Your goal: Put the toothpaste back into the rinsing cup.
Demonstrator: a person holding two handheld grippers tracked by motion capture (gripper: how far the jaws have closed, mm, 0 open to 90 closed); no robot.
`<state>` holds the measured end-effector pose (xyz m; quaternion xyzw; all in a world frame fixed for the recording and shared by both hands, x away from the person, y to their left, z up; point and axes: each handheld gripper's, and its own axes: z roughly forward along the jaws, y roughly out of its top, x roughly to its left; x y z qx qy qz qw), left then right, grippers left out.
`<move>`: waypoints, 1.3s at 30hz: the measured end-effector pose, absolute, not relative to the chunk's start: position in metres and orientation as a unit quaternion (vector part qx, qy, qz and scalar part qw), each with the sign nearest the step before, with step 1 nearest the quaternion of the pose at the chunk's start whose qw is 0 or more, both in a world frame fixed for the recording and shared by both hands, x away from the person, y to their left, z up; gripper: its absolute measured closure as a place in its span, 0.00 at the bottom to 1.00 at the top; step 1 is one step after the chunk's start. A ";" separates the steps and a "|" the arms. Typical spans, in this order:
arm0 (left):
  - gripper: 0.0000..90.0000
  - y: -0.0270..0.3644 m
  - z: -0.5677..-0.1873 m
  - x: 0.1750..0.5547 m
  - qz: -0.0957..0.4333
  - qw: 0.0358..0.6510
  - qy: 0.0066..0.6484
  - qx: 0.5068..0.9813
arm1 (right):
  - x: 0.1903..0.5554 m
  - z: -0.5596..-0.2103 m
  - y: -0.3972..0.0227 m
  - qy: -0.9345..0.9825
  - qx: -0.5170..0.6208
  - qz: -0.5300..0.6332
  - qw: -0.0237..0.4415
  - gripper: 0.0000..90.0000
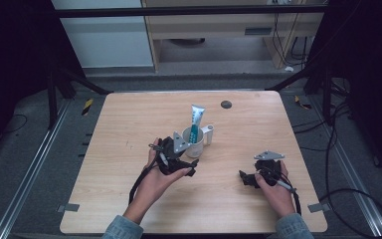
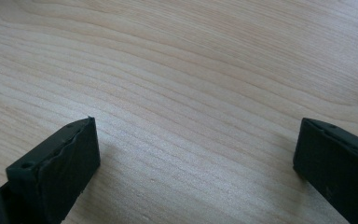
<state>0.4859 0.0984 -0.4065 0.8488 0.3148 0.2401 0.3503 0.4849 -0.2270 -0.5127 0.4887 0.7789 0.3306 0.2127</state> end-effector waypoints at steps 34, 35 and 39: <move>0.04 0.212 -0.457 0.517 0.242 0.277 0.420 0.830 | 0.485 -0.513 -0.227 0.779 0.489 0.329 0.214 0.01; 0.04 0.212 -0.457 0.517 0.242 0.277 0.420 0.830 | 0.485 -0.513 -0.227 0.779 0.489 0.329 0.214 0.01; 0.05 0.229 -0.467 0.521 0.242 0.270 0.441 0.821 | 0.484 -0.513 -0.227 0.778 0.490 0.329 0.215 0.01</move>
